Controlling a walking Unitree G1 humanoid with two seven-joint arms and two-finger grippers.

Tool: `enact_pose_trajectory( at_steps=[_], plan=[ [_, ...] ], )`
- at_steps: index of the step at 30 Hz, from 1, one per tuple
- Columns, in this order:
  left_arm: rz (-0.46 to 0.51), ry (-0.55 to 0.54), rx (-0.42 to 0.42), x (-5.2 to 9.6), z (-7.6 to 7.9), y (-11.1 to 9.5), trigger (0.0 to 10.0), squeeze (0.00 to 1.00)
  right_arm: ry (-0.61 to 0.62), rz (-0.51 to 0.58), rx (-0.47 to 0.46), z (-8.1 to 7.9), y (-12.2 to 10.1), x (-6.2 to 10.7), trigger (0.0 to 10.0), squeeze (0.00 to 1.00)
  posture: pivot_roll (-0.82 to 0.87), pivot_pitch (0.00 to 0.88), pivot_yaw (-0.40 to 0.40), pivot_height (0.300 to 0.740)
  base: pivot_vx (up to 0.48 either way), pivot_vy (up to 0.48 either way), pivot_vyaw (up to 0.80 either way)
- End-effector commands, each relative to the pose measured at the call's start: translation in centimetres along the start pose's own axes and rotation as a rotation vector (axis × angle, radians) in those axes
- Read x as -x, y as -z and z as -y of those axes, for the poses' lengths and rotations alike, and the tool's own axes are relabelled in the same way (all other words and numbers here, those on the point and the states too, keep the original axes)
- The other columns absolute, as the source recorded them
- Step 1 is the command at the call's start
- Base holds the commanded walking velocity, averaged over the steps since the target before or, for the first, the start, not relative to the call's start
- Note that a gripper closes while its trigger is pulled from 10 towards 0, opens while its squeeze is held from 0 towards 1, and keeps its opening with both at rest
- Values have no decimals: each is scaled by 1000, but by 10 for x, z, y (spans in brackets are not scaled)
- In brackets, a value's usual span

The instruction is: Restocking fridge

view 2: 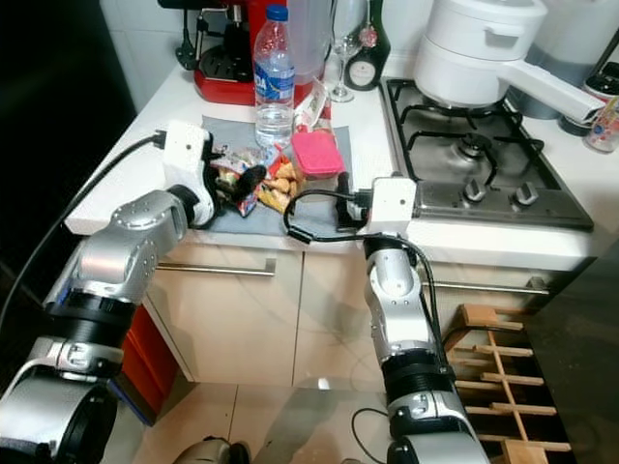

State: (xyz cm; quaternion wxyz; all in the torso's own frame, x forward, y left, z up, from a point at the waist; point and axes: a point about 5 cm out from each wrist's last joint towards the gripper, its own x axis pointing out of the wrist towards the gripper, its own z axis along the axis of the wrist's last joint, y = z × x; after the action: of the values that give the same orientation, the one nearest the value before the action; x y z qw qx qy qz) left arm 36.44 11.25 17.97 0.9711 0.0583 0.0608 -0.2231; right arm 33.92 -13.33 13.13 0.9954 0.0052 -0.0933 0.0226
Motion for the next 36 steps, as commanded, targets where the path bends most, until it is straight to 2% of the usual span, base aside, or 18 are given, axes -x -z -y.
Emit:
enact_pose_trajectory(
  at_steps=[1, 6, 7, 9, 11, 12, 13, 14, 16, 20, 29, 32, 33, 36],
  plan=[
    [-125, 21, -1, 1, 5, 31, 0, 0, -6, -20, -4, 0, 3, 1, 10000, 0, 10, 0, -3, 740, 0, 0, 0],
    [-148, 20, 47, 3, 3, 43, 0, 0, -8, -26, -6, -2, 5, 1, 10000, 0, 17, 0, -4, 740, 0, 0, 0],
    [-147, 9, 97, 2, 2, 48, 0, 0, -9, -30, -7, -2, 6, 1, 10000, 0, 19, 0, -8, 740, 0, 0, 0],
    [-146, 5, 119, 2, 2, 49, 0, 0, -11, -31, -7, -2, 7, 1, 10000, 0, 20, 0, -9, 740, 0, 0, 0],
    [-106, 3, 292, 0, 2, 48, 0, 0, -16, -32, -5, -2, 6, 0, 10000, 0, 23, 0, -10, 740, 0, 0, 0],
    [-64, 7, 434, -1, 1, 45, 0, 0, -17, -32, -5, -2, 6, -1, 10000, 0, 26, 0, -9, 740, 0, 0, 0],
    [-64, 7, 434, -1, 1, 45, 0, 0, -17, -32, -5, -2, 6, -1, 10000, 0, 26, 0, -9, 740, 0, 0, 0],
    [-15, 3, 502, -2, -2, 39, 0, 0, -16, -32, -6, -2, 6, -2, 10000, 0, 31, 0, -8, 740, 0, 0, 0],
    [5, 2, 486, -1, -4, 36, 0, 0, -15, -31, -8, -3, 6, -2, 10000, 0, 34, 0, -7, 740, 0, 0, 0],
    [-3, -11, 349, 1, -7, 36, 0, 0, -18, -34, -16, -6, 8, -1, 10000, 0, 41, 0, -2, 740, 0, 0, 0],
    [97, 23, 369, -1, -8, 17, 0, 0, -29, -40, -22, -9, 10, 0, 10000, 0, 37, 0, -12, 740, 0, 0, 0],
    [199, 51, 356, 0, -8, -4, 0, 0, -30, -37, -17, -7, 8, -2, 10000, 0, 36, 0, -27, 740, 0, 0, 0],
    [294, 79, 329, 5, -8, -26, 0, 0, -33, -36, -11, -5, 7, -3, 10000, 0, 41, 0, -36, 740, 0, 0, 0],
    [307, 73, 303, 8, -11, -35, 0, 0, -37, -37, -7, -5, 7, -3, 10000, 0, 44, 0, -38, 740, 0, 0, 0]
  ],
)
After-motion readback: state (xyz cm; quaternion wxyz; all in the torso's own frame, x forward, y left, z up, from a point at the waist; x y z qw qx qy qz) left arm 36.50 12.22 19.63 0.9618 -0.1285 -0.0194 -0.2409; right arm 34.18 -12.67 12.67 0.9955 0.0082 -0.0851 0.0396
